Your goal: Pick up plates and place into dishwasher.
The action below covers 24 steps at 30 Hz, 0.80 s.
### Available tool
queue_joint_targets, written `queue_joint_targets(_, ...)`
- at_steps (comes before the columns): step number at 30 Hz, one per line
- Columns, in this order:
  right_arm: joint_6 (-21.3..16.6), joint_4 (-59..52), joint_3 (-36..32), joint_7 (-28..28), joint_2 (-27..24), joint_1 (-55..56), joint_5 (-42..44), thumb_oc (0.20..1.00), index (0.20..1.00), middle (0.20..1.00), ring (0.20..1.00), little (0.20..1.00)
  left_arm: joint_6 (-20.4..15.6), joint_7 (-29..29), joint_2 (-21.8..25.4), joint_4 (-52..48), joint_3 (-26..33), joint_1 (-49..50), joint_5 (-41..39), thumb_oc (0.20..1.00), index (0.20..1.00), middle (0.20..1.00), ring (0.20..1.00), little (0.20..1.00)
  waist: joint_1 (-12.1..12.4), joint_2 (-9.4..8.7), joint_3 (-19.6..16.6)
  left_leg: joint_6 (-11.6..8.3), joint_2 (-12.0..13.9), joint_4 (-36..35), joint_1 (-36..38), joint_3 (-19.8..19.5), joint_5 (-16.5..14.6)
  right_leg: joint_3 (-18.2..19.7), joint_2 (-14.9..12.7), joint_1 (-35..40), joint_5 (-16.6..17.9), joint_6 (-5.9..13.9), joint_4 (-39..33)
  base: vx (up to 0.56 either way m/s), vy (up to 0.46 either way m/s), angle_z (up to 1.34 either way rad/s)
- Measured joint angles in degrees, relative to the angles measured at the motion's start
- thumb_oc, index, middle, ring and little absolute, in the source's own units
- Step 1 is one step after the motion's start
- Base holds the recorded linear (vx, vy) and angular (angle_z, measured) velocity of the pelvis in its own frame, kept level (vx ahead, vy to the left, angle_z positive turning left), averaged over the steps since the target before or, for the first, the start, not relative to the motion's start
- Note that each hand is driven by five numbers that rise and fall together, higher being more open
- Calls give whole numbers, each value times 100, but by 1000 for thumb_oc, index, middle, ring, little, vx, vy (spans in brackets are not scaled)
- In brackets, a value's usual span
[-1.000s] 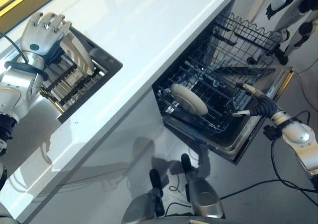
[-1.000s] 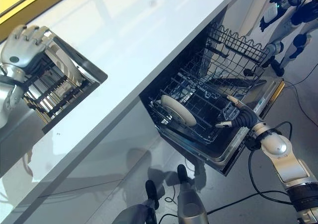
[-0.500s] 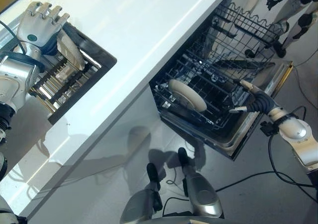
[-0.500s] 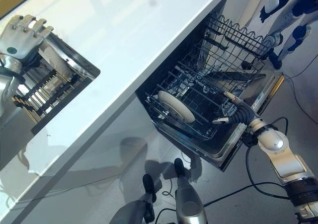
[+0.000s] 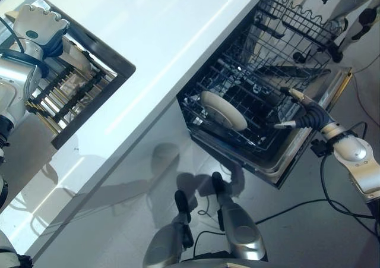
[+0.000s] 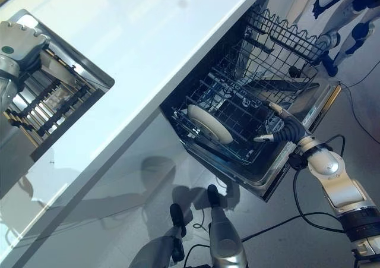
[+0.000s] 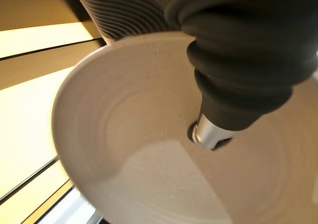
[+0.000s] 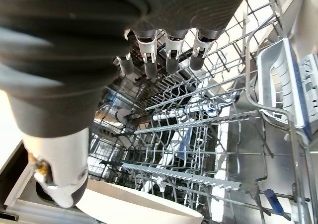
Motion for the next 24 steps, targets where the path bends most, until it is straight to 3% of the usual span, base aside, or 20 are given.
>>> queue_joint_targets(6, -97, -155, -4, 46, 2, 24, 0, 1000, 1000, 1000, 1000, 1000, -102, 103, 3, -56, 115, 262, -946, 200, 200, 200, 200, 200, 62, 0, -2, 5, 14, -2, 176, -38, 4, -35, -3, 195, -10, -2, -1, 29, -78, 4)
queue_joint_targets(13, -371, -464, -278, 238, 99, 190, 23, 1000, 1000, 1000, 1000, 1000, -633, 495, -1, -479, 1326, 1129, -2046, 200, 200, 200, 200, 200, 176, 2, -84, -4, 70, -24, 450, -194, -4, -194, -6, 523, -82, -11, -1, 33, -71, 11)
queue_joint_targets(18, -469, -470, -262, 235, 353, 169, 58, 1000, 1000, 1000, 1000, 1000, -1006, 824, -9, -787, 1640, 1561, -2127, 200, 200, 200, 200, 200, 220, 15, -707, -8, 122, -26, 505, -236, -6, -248, 30, 601, -129, -67, -3, 49, -59, 4)
queue_joint_targets(24, -707, -551, 13, -147, 754, -175, 117, 1000, 1000, 1000, 1000, 1000, -1629, 1249, -596, -1595, 2022, 1832, -2381, 200, 200, 200, 200, 200, 371, 35, -1234, -38, 130, -30, 691, -328, -29, -327, 34, 823, -173, -62, -4, 32, -67, 6)
